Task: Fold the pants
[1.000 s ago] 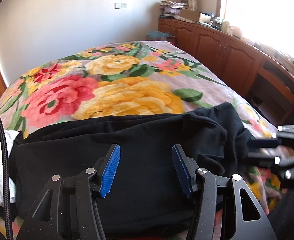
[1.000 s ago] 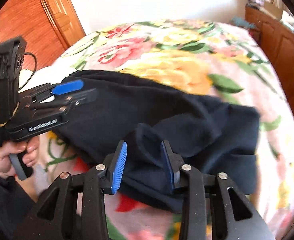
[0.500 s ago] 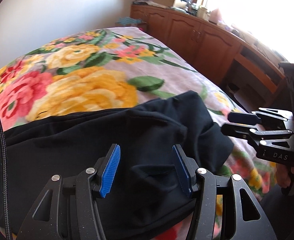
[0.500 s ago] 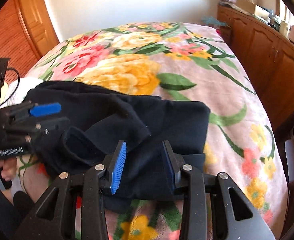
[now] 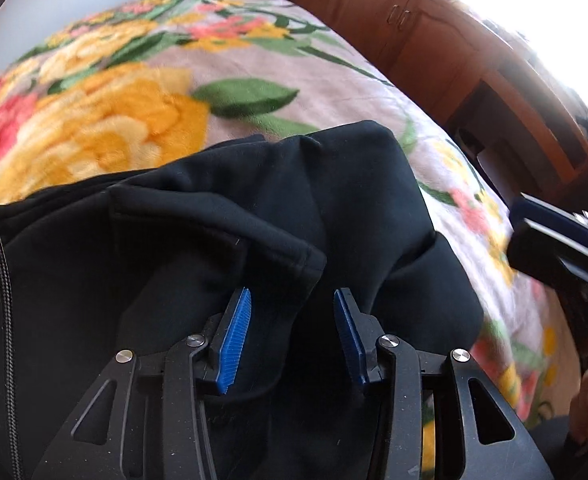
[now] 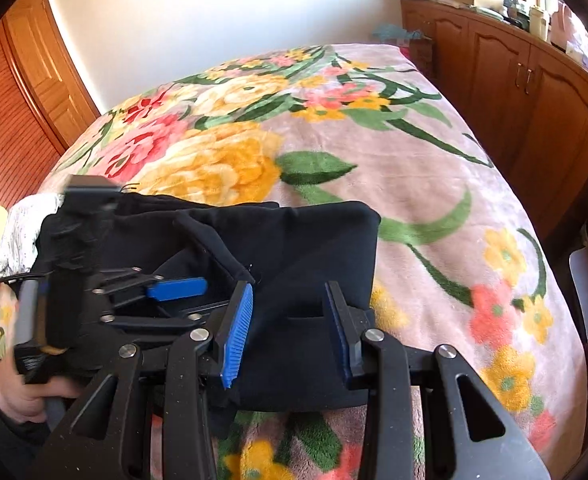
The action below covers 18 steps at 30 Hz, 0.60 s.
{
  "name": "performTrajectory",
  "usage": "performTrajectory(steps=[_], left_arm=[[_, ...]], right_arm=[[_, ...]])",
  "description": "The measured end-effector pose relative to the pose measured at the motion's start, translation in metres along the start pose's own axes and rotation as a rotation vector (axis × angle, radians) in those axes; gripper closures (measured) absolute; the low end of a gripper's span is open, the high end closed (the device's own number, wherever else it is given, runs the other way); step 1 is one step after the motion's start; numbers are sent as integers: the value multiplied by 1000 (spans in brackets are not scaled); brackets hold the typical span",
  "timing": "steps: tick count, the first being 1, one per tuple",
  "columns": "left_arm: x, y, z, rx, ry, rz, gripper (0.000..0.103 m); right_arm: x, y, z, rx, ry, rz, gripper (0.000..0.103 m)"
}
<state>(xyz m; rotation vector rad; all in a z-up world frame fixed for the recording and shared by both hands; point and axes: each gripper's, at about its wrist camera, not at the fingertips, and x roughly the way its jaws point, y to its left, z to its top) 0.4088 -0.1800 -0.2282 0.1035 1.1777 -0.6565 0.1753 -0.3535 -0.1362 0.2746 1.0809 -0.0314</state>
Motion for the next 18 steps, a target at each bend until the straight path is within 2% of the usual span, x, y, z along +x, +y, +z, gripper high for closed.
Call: performTrajectory(steps=[3, 5, 6, 7, 10, 15, 18], left_arm=[[12, 2, 7, 2, 33, 54, 58], [13, 0, 8, 17, 44, 108, 75], [9, 1, 8, 28, 28, 134, 89], [2, -1, 7, 34, 15, 121, 95], [-35, 13, 1, 31, -62, 140, 97], [-97, 73, -14, -38, -139, 162, 97], [-121, 110, -25, -68, -162, 170, 98]], right_arm=[[0, -3, 0, 17, 1, 13, 66], [2, -3, -1, 19, 5, 17, 66], [3, -2, -1, 18, 10, 22, 66], [4, -1, -2, 15, 13, 26, 66], [7, 4, -3, -2, 25, 39, 66], [11, 21, -3, -45, 39, 70, 66], [17, 37, -3, -69, 59, 112, 66]])
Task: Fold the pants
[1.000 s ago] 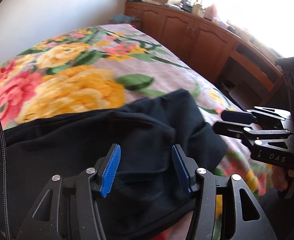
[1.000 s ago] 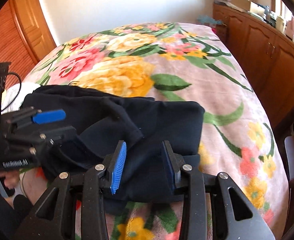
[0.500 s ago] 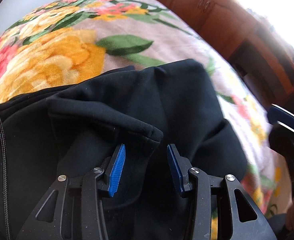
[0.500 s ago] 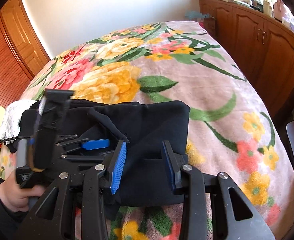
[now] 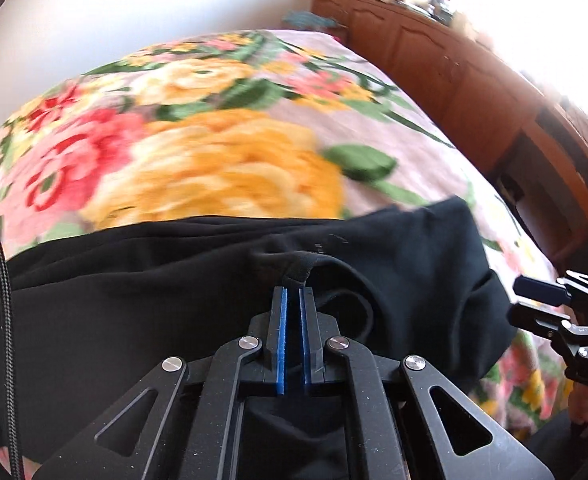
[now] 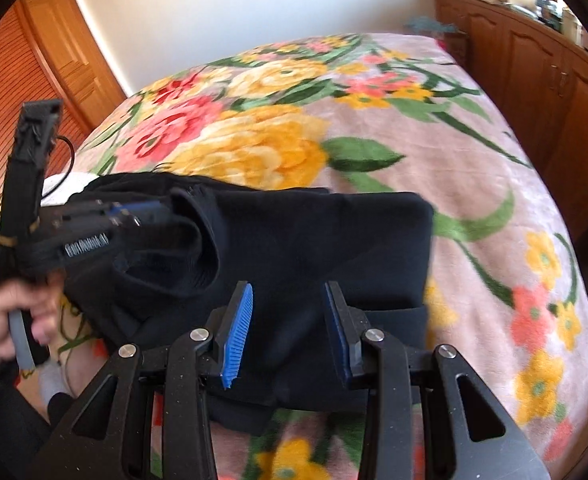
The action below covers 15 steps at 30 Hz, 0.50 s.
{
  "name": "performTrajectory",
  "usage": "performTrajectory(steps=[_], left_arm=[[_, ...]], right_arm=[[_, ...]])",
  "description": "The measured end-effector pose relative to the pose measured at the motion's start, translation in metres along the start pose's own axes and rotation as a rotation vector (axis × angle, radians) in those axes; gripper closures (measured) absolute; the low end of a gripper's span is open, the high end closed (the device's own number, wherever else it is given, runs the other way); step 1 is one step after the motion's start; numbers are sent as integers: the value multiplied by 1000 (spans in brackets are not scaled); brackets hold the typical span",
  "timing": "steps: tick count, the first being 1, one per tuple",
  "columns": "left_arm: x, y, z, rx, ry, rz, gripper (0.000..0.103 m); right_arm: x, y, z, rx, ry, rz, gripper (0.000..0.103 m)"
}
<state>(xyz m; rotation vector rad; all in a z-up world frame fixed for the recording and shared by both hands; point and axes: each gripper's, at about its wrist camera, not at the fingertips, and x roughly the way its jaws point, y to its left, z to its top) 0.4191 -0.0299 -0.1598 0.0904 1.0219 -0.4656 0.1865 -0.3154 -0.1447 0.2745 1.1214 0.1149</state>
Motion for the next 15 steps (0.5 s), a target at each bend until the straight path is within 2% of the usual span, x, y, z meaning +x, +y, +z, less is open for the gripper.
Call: performTrajectory(steps=[4, 8, 11, 15], left_arm=[[-16, 40, -13, -23, -15, 16, 100], [-15, 67, -17, -84, -35, 1, 101], [-5, 81, -20, -93, -33, 16, 103], [23, 75, -15, -140, -21, -31, 103]], right_arm=[[13, 24, 1, -49, 26, 36, 66], [32, 54, 0, -96, 69, 80, 66], [50, 80, -4, -130, 108, 117, 66], [72, 109, -12, -181, 153, 140, 66]])
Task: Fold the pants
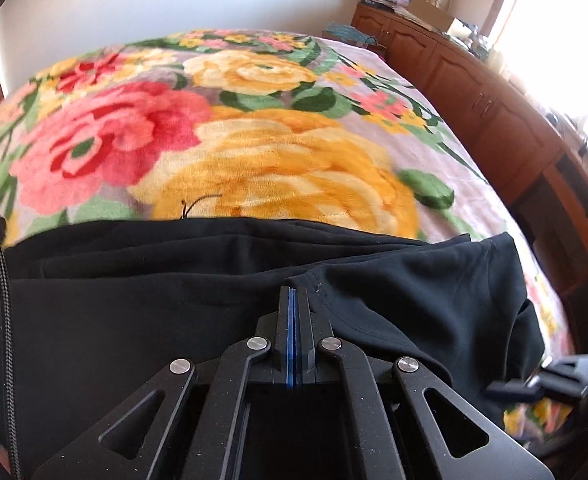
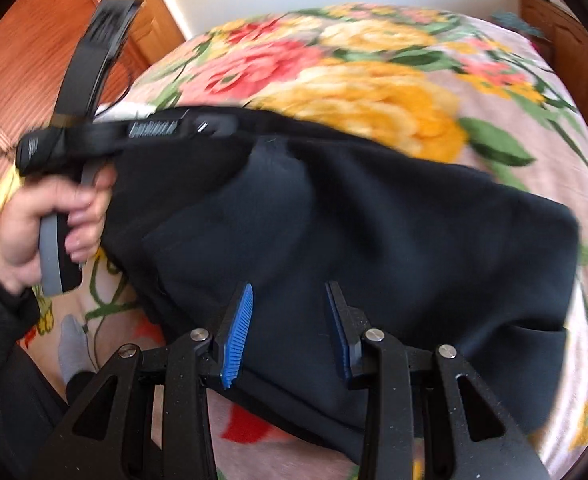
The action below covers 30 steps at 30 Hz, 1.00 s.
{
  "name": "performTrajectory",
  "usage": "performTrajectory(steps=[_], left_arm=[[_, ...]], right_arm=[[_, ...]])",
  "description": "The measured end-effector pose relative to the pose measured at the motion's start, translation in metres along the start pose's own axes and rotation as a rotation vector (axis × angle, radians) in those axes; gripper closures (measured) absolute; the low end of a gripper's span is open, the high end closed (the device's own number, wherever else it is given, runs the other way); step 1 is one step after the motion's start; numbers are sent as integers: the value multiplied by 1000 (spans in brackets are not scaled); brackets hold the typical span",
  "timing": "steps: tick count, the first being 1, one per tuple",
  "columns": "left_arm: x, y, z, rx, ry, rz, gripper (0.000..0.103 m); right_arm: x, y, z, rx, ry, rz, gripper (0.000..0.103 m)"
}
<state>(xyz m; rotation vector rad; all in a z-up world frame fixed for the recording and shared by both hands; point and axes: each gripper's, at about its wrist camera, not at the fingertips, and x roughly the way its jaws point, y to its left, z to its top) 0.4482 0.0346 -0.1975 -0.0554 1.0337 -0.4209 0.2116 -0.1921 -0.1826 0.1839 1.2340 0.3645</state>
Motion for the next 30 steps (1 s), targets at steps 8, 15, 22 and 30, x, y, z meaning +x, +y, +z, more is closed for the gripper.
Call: performTrajectory(steps=[8, 15, 22, 30], left_arm=[[13, 3, 5, -11, 56, -7, 96], [-5, 4, 7, -5, 4, -14, 73], [-12, 10, 5, -14, -48, 14, 38], [-11, 19, 3, -66, -60, 15, 30]], right_arm=[[36, 40, -5, -98, 66, 23, 66], [40, 54, -1, -83, 54, 74, 65], [47, 78, -1, -127, 20, 43, 51], [57, 83, -4, -165, 26, -23, 53]])
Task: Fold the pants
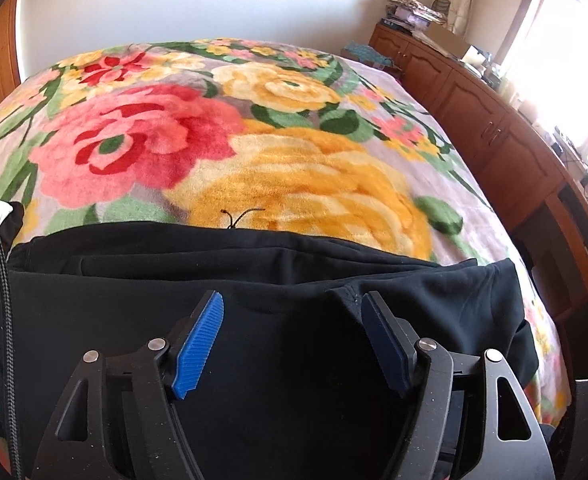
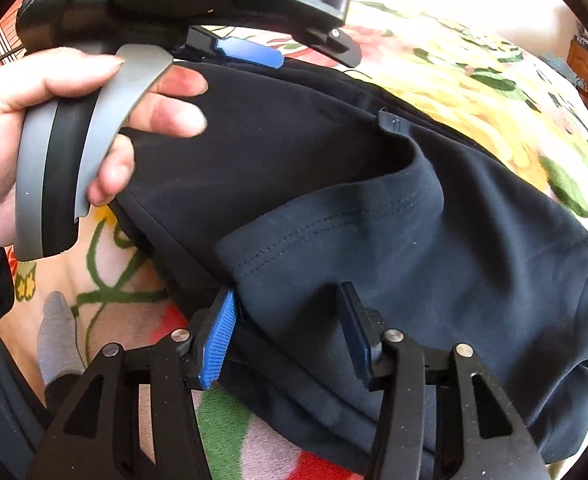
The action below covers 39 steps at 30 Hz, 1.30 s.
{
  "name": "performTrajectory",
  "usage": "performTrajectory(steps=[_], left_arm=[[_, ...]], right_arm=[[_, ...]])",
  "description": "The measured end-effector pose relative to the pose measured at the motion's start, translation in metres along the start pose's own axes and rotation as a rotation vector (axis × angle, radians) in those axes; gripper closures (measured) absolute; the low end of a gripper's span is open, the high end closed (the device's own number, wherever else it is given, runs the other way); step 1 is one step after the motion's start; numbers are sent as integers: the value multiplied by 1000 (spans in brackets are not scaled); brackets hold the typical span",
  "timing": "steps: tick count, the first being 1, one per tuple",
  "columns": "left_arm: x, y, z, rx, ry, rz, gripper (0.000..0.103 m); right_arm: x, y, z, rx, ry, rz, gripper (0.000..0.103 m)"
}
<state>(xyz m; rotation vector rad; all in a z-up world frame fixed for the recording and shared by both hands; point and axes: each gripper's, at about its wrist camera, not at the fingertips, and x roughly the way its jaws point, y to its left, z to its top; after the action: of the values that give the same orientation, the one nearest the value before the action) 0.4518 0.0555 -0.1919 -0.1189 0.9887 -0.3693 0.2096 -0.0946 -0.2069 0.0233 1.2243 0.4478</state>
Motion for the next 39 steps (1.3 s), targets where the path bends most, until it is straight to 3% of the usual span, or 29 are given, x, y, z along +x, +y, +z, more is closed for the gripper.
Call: performTrajectory(steps=[3, 5, 11, 16, 24, 27, 29, 30, 31, 35, 39], left_arm=[[4, -2, 0, -15, 17, 7, 30], [5, -2, 2, -37, 25, -29, 30], [16, -1, 3, -90, 59, -119, 30], [39, 1, 0, -144, 132, -188, 30], [69, -2, -12, -118, 226, -124, 30], [78, -8, -14, -110, 235, -142, 46], [83, -12, -16, -75, 242, -121, 64], [84, -14, -18, -58, 242, -106, 83], [85, -15, -18, -46, 239, -94, 91], [60, -28, -7, -12, 163, -121, 96], [7, -64, 18, 87, 52, -134, 96]], right_arm=[[-4, 3, -1, -18, -17, -6, 82], [-9, 9, 0, -38, -35, -29, 89], [-30, 9, -3, -34, -77, 4, 91], [-39, 17, -5, -67, -87, 42, 92], [-33, 21, -7, -97, -64, 35, 92], [-31, 22, -6, -104, -56, 36, 92], [-30, 23, -6, -112, -52, 33, 92], [-29, 24, -5, -115, -52, 32, 92], [-29, 24, -5, -116, -52, 31, 92], [-32, 23, -2, -115, -65, 18, 92], [-61, 21, 2, -91, -134, 3, 92]])
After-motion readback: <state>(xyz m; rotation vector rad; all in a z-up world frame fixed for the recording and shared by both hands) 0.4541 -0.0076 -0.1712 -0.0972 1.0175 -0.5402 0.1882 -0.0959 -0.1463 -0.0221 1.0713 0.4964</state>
